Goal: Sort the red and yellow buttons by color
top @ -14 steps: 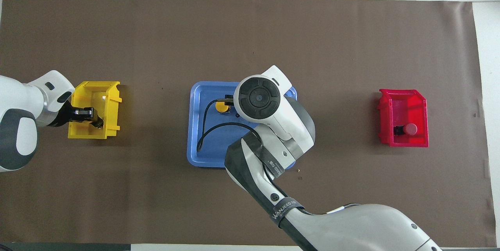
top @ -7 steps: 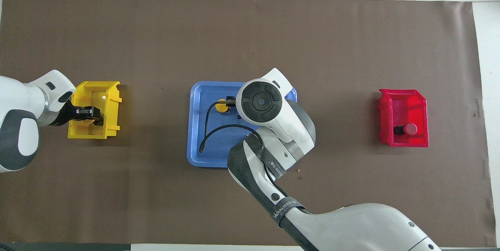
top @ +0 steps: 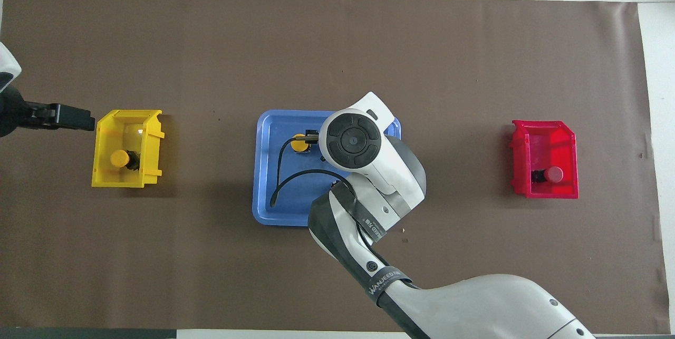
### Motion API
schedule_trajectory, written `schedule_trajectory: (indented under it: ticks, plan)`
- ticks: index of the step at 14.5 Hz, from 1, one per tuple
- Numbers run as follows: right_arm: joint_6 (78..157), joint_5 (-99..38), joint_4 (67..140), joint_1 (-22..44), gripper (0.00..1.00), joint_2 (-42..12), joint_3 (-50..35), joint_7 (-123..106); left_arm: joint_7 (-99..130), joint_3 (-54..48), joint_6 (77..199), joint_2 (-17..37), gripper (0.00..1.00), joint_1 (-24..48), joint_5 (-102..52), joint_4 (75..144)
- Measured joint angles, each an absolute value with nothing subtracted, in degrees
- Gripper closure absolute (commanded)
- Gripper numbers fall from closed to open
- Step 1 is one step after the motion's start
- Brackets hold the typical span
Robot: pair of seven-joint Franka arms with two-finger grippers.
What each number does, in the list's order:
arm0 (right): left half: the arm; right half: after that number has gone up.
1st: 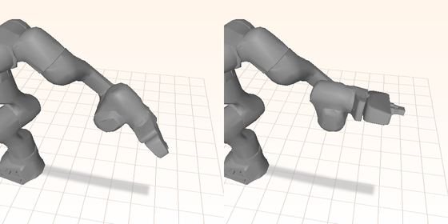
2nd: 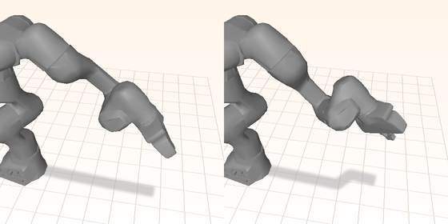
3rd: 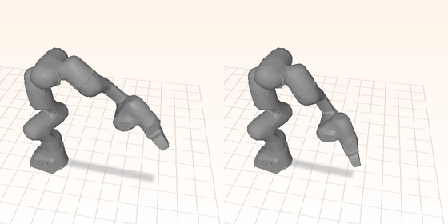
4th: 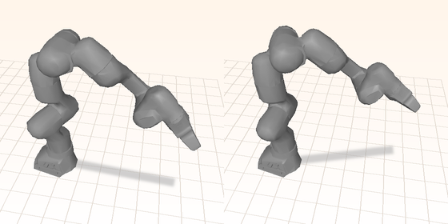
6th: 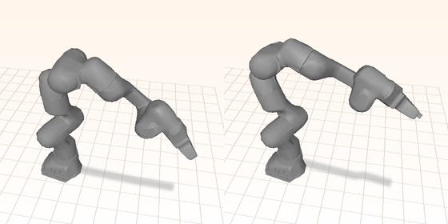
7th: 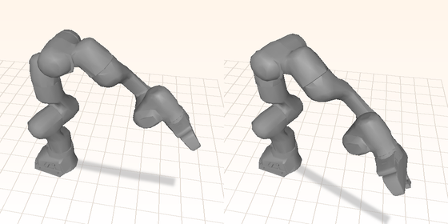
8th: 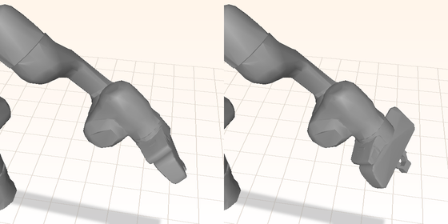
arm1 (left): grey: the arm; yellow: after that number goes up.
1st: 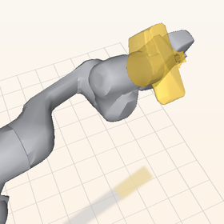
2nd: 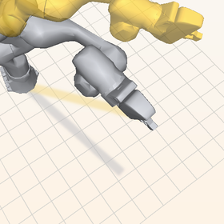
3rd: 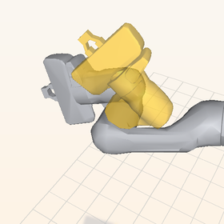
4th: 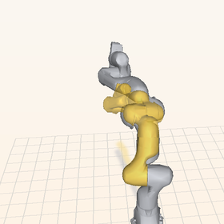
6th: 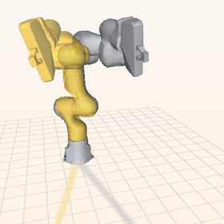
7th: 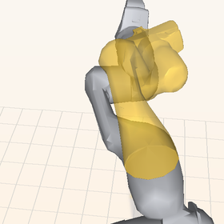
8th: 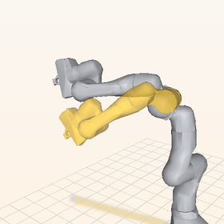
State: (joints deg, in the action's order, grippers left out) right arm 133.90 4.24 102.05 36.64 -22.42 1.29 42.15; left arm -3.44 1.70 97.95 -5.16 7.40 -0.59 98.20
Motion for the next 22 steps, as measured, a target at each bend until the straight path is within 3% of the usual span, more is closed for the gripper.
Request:
schedule_trajectory:
  ticks: [3,5,6,10,12,17,22]
  plan:
    - [133.94,4.36,102.06,36.64,0.56,-22.42,1.29,42.10,-1.63,1.32,101.37,-3.09,0.00,10.94,-0.55,97.69]
    - [133.94,4.46,102.07,36.64,0.78,-22.42,1.29,41.96,3.52,1.09,108.00,0.02,0.00,14.65,-0.56,100.83]
    - [133.95,4.50,102.08,36.63,0.84,-22.42,1.30,41.94,6.86,0.93,111.19,1.92,0.00,16.92,-0.58,102.18]
    - [132.33,4.77,101.15,36.48,0.87,-22.39,1.60,41.49,20.93,0.63,120.77,9.50,0.00,26.72,-0.59,103.45]
    - [125.65,4.88,97.74,35.10,0.87,-21.47,2.47,38.83,25.85,0.59,124.11,12.53,0.00,30.79,-0.59,103.45]
    - [111.01,4.90,96.48,18.36,0.87,-11.19,2.95,18.55,31.56,0.65,126.55,16.78,0.03,36.75,-0.58,103.93]
    - [110.06,4.70,101.13,5.54,0.86,-8.03,2.83,2.07,33.83,0.71,127.03,17.62,0.10,38.24,-0.55,105.78]
